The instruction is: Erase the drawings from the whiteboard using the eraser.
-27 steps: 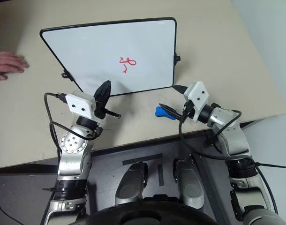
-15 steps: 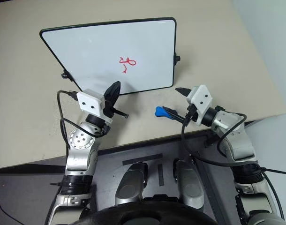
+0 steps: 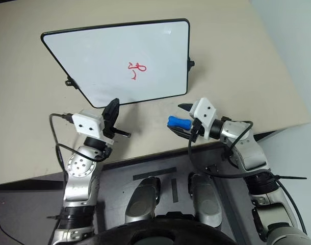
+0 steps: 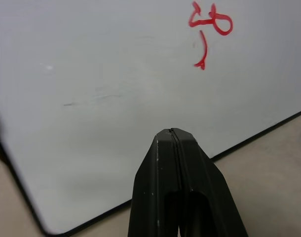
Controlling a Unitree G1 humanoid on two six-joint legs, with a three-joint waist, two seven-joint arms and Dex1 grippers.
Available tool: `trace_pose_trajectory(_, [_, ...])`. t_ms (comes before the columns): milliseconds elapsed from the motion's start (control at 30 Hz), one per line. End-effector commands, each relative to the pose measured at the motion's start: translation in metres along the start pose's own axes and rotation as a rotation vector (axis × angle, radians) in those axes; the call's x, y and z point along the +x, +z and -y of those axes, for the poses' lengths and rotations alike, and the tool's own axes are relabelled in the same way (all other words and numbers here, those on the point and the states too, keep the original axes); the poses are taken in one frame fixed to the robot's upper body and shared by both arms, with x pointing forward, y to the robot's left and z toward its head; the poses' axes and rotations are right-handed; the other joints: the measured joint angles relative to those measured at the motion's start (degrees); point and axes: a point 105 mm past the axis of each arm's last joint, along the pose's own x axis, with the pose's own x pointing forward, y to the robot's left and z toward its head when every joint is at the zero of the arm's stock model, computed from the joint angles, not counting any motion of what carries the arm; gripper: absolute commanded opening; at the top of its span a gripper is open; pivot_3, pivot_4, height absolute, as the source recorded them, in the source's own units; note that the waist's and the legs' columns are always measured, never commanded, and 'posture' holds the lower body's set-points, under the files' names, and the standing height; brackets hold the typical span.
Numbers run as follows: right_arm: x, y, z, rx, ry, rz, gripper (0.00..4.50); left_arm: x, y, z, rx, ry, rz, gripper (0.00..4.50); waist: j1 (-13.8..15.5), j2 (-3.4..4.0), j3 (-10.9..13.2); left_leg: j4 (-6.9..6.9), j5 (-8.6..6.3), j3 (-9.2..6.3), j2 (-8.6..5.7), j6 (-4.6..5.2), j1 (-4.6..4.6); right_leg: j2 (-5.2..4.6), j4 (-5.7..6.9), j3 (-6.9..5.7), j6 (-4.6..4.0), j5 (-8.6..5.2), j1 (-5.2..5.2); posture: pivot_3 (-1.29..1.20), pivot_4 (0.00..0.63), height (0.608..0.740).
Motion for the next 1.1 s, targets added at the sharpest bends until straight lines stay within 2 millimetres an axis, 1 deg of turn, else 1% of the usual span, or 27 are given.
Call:
trace_pose_trajectory(33, [-0.002, 0.002, -0.004, -0.023, 0.029, -0.015, 4.11, -0.002, 0.010, -0.003, 0.013, 0.014, 0.033, 0.00, 0.1, 0.00, 0.0, 0.01, 0.00, -0.02, 0.00, 0.00, 0.00, 0.00, 0.00, 0.00, 0.00, 0.00, 0.02, 0.00, 0.150, 0.740])
trace_pose_trajectory(200, [-0.008, -0.005, -0.013, 0.002, 0.066, -0.050, 4.11, 0.001, 0.011, 0.007, -0.010, -0.003, 0.037, 0.00, 0.1, -0.01, 0.0, 0.03, -0.02, 0.03, -0.06, -0.01, 0.00, -0.03, 0.00, 0.28, -0.01, 0.01, 0.03, 0.00, 0.150, 0.740])
trace_pose_trajectory(300, [-0.009, -0.008, -0.015, 0.009, 0.072, -0.065, 4.11, 0.001, 0.010, 0.010, -0.016, -0.005, 0.036, 0.00, 0.1, -0.01, 0.0, 0.02, -0.04, 0.05, -0.05, -0.04, 0.02, 0.00, 0.00, 0.32, -0.01, 0.00, 0.01, 0.00, 0.150, 0.740])
trace_pose_trajectory(567, [-0.010, -0.014, -0.010, 0.000, 0.057, -0.092, 4.11, 0.002, 0.009, 0.012, -0.027, -0.005, 0.036, 0.00, 0.1, -0.01, 0.0, 0.01, -0.05, 0.05, -0.05, -0.04, 0.04, 0.06, 0.00, 0.36, 0.00, 0.00, 0.02, 0.00, 0.150, 0.740])
trace_pose_trajectory(700, [-0.010, -0.009, -0.005, -0.020, 0.035, -0.073, 4.11, 0.002, 0.009, 0.012, -0.029, 0.000, 0.037, 0.00, 0.1, -0.01, 0.0, 0.02, -0.05, 0.05, -0.04, -0.04, 0.05, 0.06, 0.00, 0.37, 0.00, 0.00, 0.02, 0.00, 0.150, 0.740])
trace_pose_trajectory(800, [-0.011, -0.006, -0.006, -0.023, 0.045, -0.065, 4.11, 0.003, 0.009, 0.013, -0.031, 0.001, 0.037, 0.00, 0.1, -0.01, 0.0, 0.01, -0.05, 0.05, -0.04, -0.04, 0.05, 0.06, 0.00, 0.37, 0.00, 0.00, 0.01, 0.00, 0.150, 0.740])
trace_pose_trajectory(967, [-0.010, -0.014, -0.012, -0.019, 0.081, -0.098, 4.11, 0.005, 0.009, 0.017, -0.041, -0.002, 0.041, 0.00, 0.1, -0.01, 0.0, 0.01, -0.05, 0.05, -0.05, -0.03, 0.05, 0.06, 0.00, 0.38, 0.00, 0.00, 0.02, 0.00, 0.150, 0.740])
trace_pose_trajectory(1100, [-0.007, -0.020, -0.012, -0.021, 0.081, -0.118, 4.11, 0.006, 0.009, 0.018, -0.046, -0.003, 0.042, 0.00, 0.1, -0.01, 0.0, 0.01, -0.05, 0.06, -0.05, -0.03, 0.07, 0.06, 0.00, 0.38, 0.00, 0.00, 0.03, 0.00, 0.150, 0.740])
